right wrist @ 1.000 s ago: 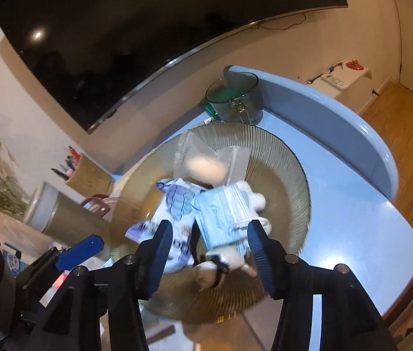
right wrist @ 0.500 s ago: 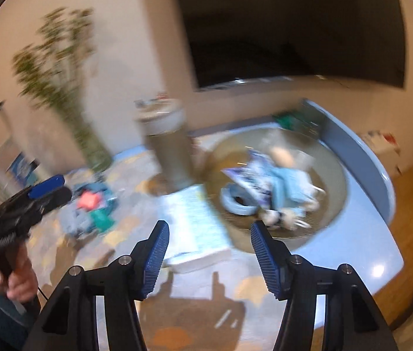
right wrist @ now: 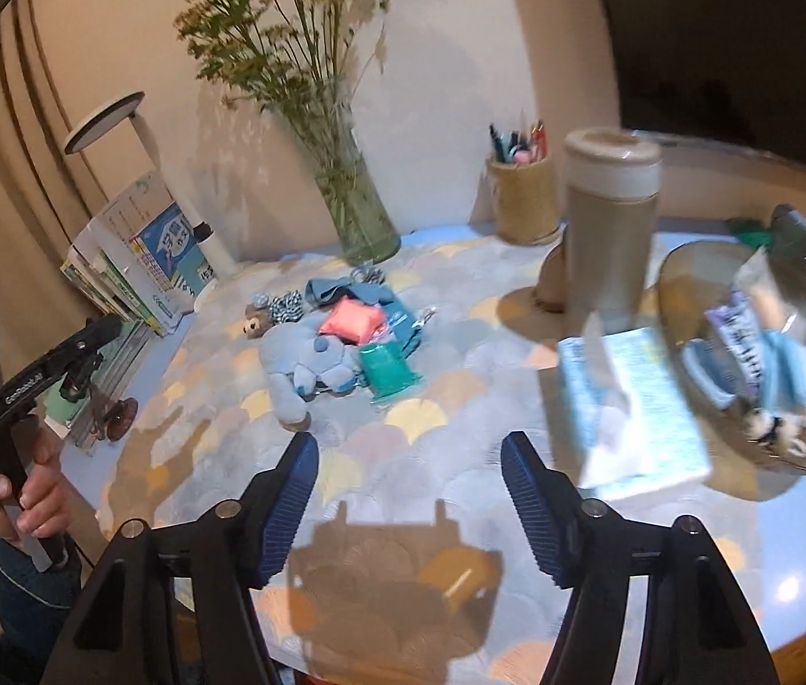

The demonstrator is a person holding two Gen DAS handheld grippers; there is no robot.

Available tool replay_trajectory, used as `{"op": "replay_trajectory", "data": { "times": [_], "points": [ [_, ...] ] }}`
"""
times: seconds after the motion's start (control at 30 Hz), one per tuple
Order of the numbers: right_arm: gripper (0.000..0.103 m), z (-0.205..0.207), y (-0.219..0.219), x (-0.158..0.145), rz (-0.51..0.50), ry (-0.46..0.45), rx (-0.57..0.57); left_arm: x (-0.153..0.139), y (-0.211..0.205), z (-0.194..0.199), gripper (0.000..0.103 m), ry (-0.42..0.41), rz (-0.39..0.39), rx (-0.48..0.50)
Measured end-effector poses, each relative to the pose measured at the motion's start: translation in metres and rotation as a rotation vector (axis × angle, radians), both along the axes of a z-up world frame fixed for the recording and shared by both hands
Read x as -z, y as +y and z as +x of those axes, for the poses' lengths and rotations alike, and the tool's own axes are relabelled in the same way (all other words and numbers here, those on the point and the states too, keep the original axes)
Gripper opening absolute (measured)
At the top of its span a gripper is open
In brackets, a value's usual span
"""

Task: Organize soft objects
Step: 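Move both tools back over the cluttered table, then grasp the brown plush bear with the left tool while the right tool grasps the green bag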

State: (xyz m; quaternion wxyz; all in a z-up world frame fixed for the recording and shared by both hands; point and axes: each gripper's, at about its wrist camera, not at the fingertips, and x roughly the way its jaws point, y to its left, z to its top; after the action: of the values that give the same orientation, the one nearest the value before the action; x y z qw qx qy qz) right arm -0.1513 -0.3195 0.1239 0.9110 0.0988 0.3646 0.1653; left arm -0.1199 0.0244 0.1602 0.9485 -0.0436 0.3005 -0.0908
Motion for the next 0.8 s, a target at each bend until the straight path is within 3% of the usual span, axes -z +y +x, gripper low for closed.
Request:
{"op": "replay_trajectory", "data": {
  "times": [0.2,0.33,0.43,0.57,0.67,0.8],
  "points": [
    [0.066,0.053,0.023,0.027,0.03,0.094,-0.05,0.042,0.01,0.051,0.069,0.132,-0.009,0.047],
    [0.066,0.086,0.049,0.046,-0.005,0.143,-0.083,0.072,0.012,0.079,0.069,0.194,-0.018,0.031],
    [0.066,0.108,0.066,0.057,-0.041,0.138,-0.098,0.089,0.025,0.109,0.069,0.253,-0.049,-0.001],
    [0.066,0.136,0.081,0.068,-0.058,0.117,-0.114,0.104,0.041,0.141,0.069,0.241,-0.083,-0.041],
    [0.066,0.151,0.092,0.081,-0.135,0.017,-0.091,0.114,0.044,0.166,0.069,0.247,-0.088,-0.059],
    [0.066,0.168,0.09,0.107,-0.084,0.057,-0.09,0.131,0.04,0.2,0.069,0.279,-0.103,-0.068]
  ]
}}
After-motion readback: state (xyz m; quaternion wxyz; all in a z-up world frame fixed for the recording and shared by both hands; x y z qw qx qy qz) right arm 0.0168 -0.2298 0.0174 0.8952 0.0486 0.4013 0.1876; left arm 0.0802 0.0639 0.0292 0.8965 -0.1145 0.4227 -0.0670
